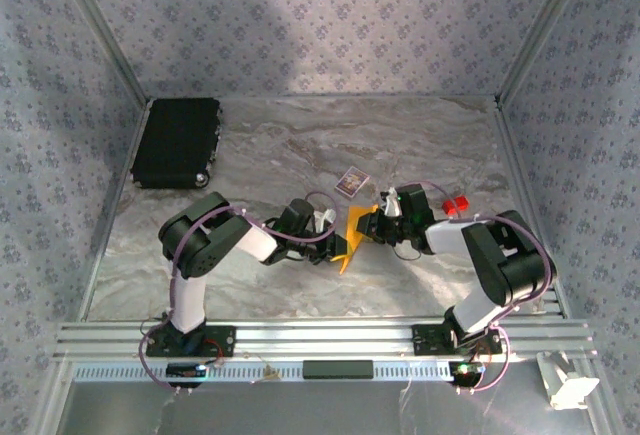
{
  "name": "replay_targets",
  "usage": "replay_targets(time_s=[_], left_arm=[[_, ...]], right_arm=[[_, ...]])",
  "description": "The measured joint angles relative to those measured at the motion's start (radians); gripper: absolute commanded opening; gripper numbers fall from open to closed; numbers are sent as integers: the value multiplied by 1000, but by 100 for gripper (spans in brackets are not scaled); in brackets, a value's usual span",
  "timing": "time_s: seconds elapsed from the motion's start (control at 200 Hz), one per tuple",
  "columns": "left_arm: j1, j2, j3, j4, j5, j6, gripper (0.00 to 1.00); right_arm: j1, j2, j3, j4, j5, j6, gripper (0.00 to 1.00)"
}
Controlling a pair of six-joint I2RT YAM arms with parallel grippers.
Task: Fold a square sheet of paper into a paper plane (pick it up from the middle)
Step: Fold the wing for the fifth time at the center of the table.
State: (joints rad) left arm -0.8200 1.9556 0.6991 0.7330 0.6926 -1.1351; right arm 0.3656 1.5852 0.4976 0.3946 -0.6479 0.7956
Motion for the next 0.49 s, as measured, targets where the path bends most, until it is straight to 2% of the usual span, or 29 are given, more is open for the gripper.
replay_targets(time_s=[0.495], left_arm=[[0, -2, 1, -6, -5, -13, 0]], right_arm=[[-11, 19, 6, 7, -25, 0, 16]])
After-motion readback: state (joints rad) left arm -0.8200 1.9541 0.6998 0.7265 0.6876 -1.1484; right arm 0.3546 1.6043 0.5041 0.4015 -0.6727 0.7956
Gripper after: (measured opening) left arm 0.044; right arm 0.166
